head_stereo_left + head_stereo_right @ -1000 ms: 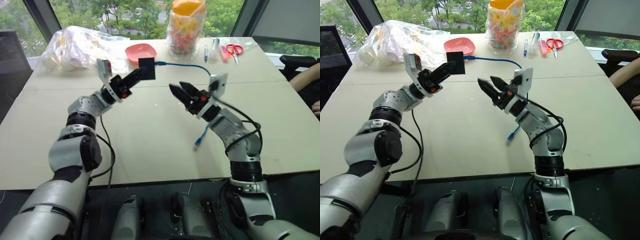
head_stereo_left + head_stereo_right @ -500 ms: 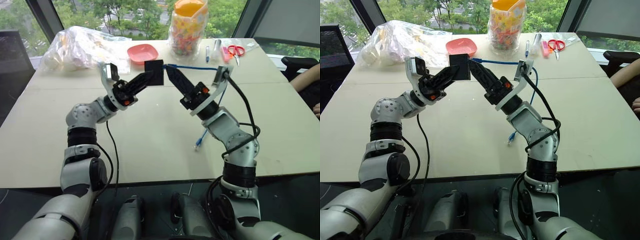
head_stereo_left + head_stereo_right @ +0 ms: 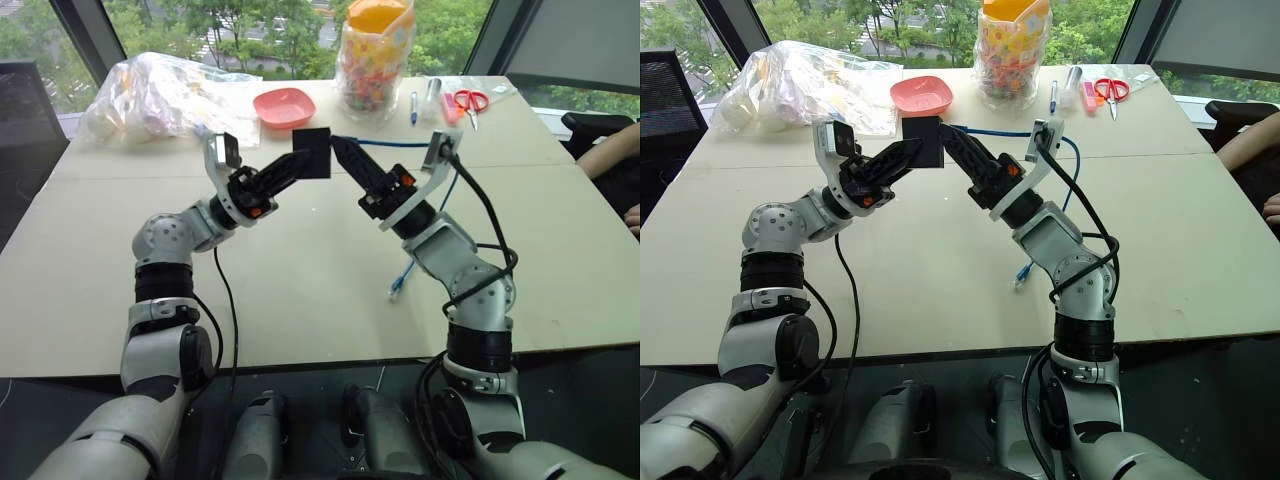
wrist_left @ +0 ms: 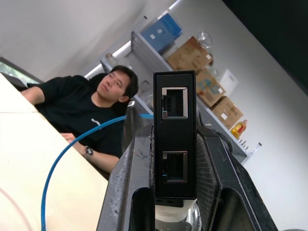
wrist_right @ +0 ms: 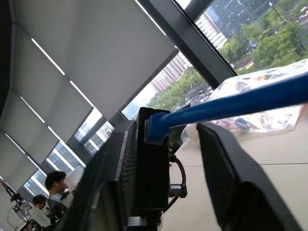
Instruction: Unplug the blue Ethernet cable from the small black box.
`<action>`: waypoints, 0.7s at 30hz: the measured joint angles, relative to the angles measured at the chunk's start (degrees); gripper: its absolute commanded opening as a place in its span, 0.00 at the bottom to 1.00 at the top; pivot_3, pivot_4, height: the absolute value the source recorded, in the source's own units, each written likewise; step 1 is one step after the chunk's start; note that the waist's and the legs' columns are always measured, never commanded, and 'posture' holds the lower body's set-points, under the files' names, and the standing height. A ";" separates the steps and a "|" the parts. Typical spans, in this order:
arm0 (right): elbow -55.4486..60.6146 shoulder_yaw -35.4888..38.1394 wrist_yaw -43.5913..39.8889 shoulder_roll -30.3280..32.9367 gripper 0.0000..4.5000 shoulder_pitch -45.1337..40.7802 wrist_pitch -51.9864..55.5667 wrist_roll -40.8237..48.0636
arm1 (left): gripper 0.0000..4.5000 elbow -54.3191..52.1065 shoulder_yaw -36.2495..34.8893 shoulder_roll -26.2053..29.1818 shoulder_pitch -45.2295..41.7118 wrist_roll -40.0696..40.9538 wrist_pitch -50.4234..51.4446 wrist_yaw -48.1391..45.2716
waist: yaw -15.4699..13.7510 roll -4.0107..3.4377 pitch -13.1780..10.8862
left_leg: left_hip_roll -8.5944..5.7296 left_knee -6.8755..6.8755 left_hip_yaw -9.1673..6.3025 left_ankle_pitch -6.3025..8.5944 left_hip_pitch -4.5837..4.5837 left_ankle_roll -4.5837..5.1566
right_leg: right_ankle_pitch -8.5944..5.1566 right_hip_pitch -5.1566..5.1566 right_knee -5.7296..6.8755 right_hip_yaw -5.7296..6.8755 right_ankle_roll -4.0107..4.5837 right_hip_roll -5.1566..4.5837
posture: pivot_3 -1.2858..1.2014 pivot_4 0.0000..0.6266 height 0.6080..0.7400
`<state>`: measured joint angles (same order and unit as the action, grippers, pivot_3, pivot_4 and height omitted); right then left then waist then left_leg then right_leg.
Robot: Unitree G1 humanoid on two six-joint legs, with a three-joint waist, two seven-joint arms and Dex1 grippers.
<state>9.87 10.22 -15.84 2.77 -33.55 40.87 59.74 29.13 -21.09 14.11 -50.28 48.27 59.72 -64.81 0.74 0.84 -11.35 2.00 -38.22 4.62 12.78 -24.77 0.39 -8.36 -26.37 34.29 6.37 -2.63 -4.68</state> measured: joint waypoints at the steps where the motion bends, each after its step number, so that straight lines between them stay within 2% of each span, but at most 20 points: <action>1: 0.01 -0.26 -0.35 -0.04 0.01 -0.18 -0.02 0.03 | 0.11 0.00 -0.04 0.08 0.09 0.08 -0.05 0.24 | 0.01 0.00 0.00 | 0.00 0.00 0.00 0.00 0.00 0.00 | 0.00 0.00 0.00 0.00 0.00 0.00 | 0.52 0.24 1.00; 13: -2.03 1.36 1.77 -1.20 0.01 -0.83 0.03 3.13 | 0.11 0.77 0.07 1.40 0.04 0.16 -2.01 0.58 | -0.01 0.00 0.00 | 0.01 0.02 -0.01 0.01 -0.03 0.00 | -0.01 -0.01 -0.05 0.01 0.01 0.00 | 0.52 0.24 1.00; 21: -10.26 10.67 3.47 6.09 0.01 -1.44 -3.08 3.13 | 0.11 7.10 -2.89 8.73 -0.54 -0.33 -7.84 1.30 | -0.04 -0.01 -0.01 | 0.00 0.06 0.00 0.01 -0.12 0.00 | -0.07 -0.08 -0.12 0.02 0.10 -0.02 | 0.52 0.24 1.00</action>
<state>-0.39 20.89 -12.37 8.86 -34.99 37.79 62.87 36.23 -23.98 22.84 -50.83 47.94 51.88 -63.51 0.70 0.83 -11.35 2.00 -38.16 4.62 12.80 -24.89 0.39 -8.43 -26.45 34.18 6.39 -2.52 -4.69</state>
